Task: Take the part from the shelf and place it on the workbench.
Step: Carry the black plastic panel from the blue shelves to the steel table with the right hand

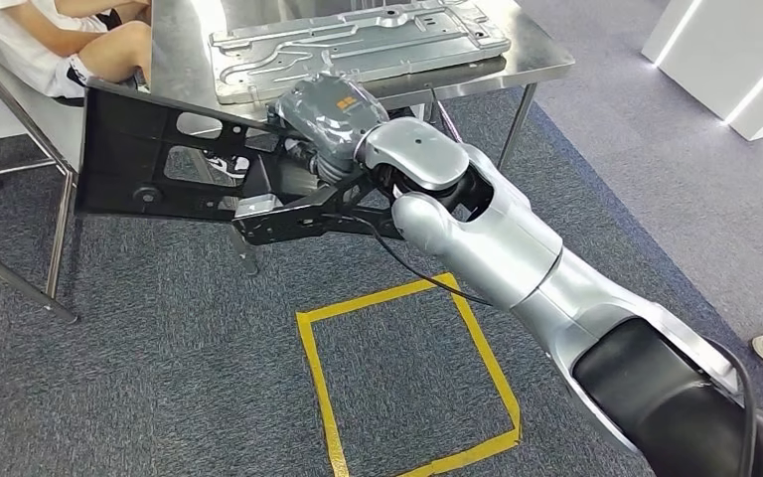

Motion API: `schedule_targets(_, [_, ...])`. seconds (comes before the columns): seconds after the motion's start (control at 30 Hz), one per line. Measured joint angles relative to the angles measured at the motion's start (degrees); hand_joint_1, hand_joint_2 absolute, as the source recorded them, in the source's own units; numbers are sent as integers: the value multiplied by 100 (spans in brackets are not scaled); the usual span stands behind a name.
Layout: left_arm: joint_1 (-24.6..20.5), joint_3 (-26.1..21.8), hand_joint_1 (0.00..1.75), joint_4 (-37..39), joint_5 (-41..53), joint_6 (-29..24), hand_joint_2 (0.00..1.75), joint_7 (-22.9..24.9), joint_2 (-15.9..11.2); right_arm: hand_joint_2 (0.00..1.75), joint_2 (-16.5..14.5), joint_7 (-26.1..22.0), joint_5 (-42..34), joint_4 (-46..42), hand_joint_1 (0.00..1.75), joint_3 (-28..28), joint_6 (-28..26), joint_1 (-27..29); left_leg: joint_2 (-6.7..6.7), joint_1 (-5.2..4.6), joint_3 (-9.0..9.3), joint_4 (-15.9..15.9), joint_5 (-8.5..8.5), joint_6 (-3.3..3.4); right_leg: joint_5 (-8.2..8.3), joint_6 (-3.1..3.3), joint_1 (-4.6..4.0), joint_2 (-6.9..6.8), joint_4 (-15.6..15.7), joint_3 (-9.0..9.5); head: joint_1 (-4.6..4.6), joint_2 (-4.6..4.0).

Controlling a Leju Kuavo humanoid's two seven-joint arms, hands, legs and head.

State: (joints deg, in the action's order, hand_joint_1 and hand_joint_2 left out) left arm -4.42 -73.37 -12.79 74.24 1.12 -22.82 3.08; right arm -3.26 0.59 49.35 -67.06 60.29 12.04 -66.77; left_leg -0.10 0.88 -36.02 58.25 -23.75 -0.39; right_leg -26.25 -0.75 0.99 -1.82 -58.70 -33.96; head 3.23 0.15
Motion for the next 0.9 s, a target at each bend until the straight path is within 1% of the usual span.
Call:
schedule_targets(0.2, [0, 0, 0, 0, -4, -7, 175, 0, 0, 175, -10, 28, 54, -9, 175, -77, -14, 60, 1, 2, 1, -7, 2, -2, -2, 2, -2, 1, -6, -7, 0, 0])
schedule_targets(0.43, [0, -2, 0, 0, -50, -5, 175, -34, 0, 175, -60, 273, 374, -72, 175, -183, -58, 95, 1, -18, -5, 9, -8, 11, -5, -5, 25, 0, -2, -5, 0, 0])
schedule_targets(0.5, [1, -2, 0, 0, -50, -5, 175, -37, 0, 175, -73, 291, 454, -110, 175, -217, -76, 114, 1, -24, -13, 24, -19, 29, -7, -17, 36, -1, -2, -5, 0, 0])
schedule_targets(0.6, [2, -2, 0, 0, -50, -5, 175, -36, 0, 175, -93, 292, 512, -128, 175, -239, -72, 118, -2, -34, -26, 41, -36, 68, -6, -60, 47, -7, 11, 3, 0, 0])
schedule_targets(0.67, [1, -2, 0, 0, -50, -6, 175, -36, 2, 175, -117, 292, 533, -133, 175, -257, -72, 118, -4, -9, 12, -19, -11, 125, -44, -95, 52, 13, -20, 5, -2, 0])
schedule_targets(0.7, [-1, -1, 0, 0, -50, -6, 175, -37, 4, 175, -125, 291, 542, -138, 175, -272, -72, 117, -4, 5, 37, -54, 5, 159, -137, -100, 53, 43, -148, -42, -3, 0])
schedule_targets(0.73, [-5, -1, 0, 0, -49, -5, 175, -38, 6, 175, -128, 289, 553, -142, 175, -287, -71, 117, -3, 19, 61, -84, 19, 187, -282, -99, 54, 81, -384, -142, -3, 0])
schedule_targets(0.8, [-15, 0, 0, 0, -46, -5, 175, -39, 10, 175, -127, 284, 581, -144, 175, -307, -69, 135, -9, 15, 69, -88, 18, 213, -656, -87, 48, 144, -1143, -507, -3, 0])
schedule_targets(0.83, [-18, 0, 0, 0, -45, -5, 175, -40, 10, 175, -126, 283, 592, -143, 175, -309, -67, 155, -18, 12, 68, -82, 14, 214, -764, -85, 46, 158, -1467, -677, -2, 0])
schedule_targets(0.87, [-18, 0, 0, 0, -44, -5, 175, -40, 11, 175, -124, 282, 602, -142, 175, -309, -66, 176, -30, 10, 67, -74, 7, 210, -771, -81, 46, 166, -1632, -776, -2, 0])
schedule_targets(0.9, [-17, 0, 0, 0, -43, -5, 175, -40, 11, 175, -122, 281, 609, -142, 175, -309, -66, 190, -44, 10, 68, -59, -2, 198, -653, -71, 47, 168, -1548, -754, -2, 0])
